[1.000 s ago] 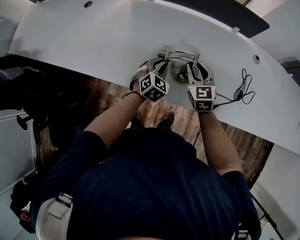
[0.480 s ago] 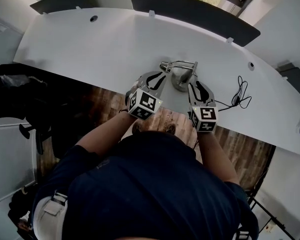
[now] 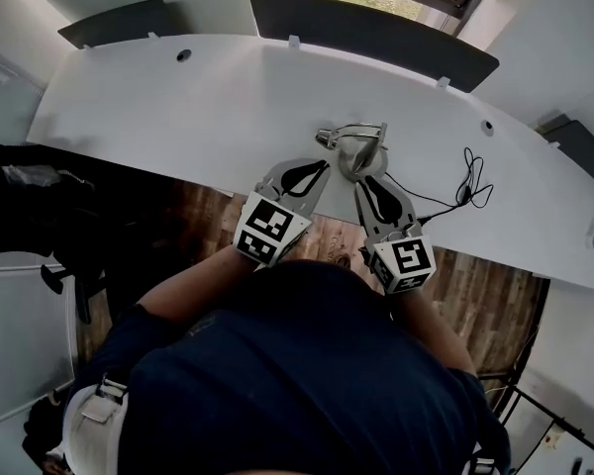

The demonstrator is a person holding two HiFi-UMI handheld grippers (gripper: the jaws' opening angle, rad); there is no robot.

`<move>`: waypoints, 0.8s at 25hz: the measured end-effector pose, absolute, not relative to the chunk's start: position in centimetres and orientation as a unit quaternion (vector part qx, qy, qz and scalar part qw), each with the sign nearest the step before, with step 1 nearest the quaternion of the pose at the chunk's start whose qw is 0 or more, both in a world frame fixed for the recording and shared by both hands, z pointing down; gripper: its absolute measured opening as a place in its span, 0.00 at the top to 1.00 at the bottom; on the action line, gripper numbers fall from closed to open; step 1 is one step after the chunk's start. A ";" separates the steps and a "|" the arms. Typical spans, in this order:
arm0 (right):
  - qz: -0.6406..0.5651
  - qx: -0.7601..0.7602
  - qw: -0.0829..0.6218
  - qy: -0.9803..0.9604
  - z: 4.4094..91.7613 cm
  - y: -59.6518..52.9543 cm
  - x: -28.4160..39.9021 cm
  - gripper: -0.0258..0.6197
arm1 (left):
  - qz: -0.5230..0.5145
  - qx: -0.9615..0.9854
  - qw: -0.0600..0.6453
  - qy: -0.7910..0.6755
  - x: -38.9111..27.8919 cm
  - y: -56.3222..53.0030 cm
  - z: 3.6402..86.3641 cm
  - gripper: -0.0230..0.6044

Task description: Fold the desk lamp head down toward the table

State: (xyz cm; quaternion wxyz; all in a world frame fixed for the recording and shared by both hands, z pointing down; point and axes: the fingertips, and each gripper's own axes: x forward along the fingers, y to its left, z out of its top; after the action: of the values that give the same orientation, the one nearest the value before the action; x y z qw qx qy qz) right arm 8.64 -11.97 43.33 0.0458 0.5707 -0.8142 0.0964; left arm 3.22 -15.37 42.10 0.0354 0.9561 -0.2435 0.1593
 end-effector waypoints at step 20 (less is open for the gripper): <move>0.083 0.555 0.034 -0.827 42.1 -9.1 5.9 0.94 | 0.118 0.973 0.048 -0.192 3.4 -10.6 40.2 0.95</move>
State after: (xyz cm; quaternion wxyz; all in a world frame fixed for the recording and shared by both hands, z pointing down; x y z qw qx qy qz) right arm 5.93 -9.07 42.09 0.0339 0.5547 -0.8272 0.0832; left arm 3.38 -10.56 40.23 0.0479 0.9732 -0.1918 0.1178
